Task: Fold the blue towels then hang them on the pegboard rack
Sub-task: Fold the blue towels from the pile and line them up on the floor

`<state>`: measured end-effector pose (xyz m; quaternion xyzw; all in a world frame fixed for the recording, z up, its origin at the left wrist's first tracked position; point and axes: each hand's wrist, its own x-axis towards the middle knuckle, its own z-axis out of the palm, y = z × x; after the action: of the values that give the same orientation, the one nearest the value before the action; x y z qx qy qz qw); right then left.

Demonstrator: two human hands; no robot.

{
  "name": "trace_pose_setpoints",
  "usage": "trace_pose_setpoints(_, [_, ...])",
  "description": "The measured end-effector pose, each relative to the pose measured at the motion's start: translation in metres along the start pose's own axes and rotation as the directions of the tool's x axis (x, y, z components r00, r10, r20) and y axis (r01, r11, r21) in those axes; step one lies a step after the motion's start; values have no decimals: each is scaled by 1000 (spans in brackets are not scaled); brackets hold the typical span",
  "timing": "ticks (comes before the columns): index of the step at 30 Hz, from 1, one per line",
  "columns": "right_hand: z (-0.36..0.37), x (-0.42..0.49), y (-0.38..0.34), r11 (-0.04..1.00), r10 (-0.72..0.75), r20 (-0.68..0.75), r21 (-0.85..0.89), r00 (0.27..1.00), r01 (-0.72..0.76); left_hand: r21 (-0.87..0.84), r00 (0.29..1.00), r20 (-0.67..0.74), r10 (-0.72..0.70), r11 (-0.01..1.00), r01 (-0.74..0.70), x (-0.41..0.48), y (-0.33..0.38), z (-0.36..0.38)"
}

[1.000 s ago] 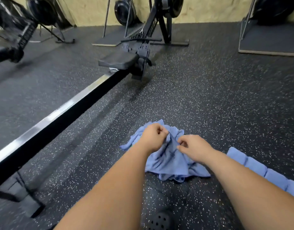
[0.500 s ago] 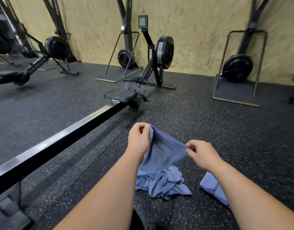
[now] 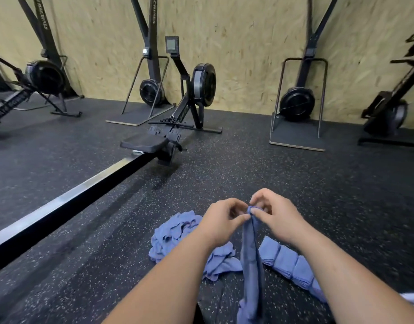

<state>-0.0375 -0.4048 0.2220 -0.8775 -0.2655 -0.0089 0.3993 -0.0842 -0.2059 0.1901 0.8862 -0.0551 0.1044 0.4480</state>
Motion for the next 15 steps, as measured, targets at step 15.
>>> trace_pose_setpoints(15, [-44, 0, 65, 958, 197, -24, 217, 980, -188, -165, 991, 8, -131, 978, 131, 47, 17, 49])
